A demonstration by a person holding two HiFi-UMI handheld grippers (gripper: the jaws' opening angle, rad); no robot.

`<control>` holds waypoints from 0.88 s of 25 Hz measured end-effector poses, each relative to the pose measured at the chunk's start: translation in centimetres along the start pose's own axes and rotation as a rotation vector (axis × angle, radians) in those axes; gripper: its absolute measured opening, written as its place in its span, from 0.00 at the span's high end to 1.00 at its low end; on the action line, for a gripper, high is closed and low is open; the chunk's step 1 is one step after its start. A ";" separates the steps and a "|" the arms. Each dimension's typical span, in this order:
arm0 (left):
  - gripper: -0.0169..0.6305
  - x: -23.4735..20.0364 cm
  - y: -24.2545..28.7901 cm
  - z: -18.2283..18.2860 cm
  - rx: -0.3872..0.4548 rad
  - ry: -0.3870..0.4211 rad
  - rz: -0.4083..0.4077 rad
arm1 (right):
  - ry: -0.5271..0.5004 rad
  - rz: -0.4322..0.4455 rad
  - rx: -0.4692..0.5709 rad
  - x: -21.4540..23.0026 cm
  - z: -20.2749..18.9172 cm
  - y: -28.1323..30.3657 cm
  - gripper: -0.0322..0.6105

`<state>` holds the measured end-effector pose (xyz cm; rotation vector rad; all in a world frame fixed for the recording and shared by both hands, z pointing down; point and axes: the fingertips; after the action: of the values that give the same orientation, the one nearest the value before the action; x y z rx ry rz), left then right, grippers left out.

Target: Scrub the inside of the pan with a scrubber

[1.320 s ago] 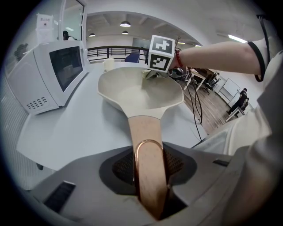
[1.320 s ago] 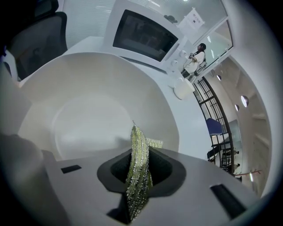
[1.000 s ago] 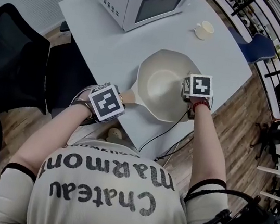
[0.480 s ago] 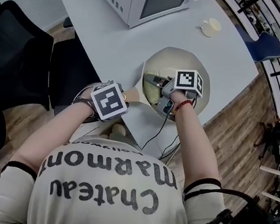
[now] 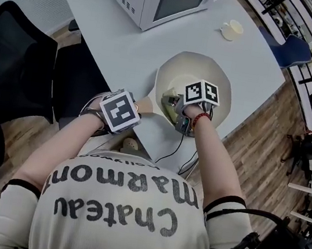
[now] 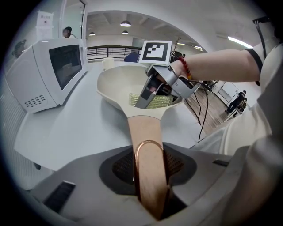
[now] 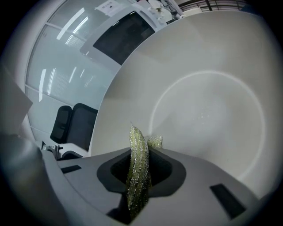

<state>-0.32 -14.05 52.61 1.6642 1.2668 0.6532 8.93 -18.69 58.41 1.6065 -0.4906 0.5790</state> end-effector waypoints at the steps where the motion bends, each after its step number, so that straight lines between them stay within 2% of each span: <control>1: 0.74 0.3 0.1 -0.1 -0.001 -0.006 -0.013 | -0.018 -0.008 -0.016 0.3 -0.2 -0.1 0.87; 8: 0.74 -0.6 0.3 -0.3 0.014 0.001 0.011 | -0.112 -0.086 -0.118 2.2 -1.4 -0.6 0.87; 13: 0.74 -0.3 0.4 -0.3 0.021 0.011 0.006 | -0.201 -0.115 -0.152 3.3 -2.5 -1.6 0.87; 19: 0.74 -0.7 0.1 -0.2 0.008 0.036 0.015 | -0.295 -0.210 -0.273 5.5 -3.7 -3.2 0.87; 22: 0.74 -0.9 -0.2 0.1 0.000 0.047 0.015 | -0.339 -0.248 -0.299 6.2 -3.8 -3.8 0.87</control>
<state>-0.60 -14.93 52.45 1.6683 1.2884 0.7050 15.79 -14.42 59.64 1.4519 -0.5868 0.0395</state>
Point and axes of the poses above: the fingertips, and each gripper's own axes: y forward along the fingers, x to its right, z out of its top, and after that the axes turned 1 degree about -z, right-handed
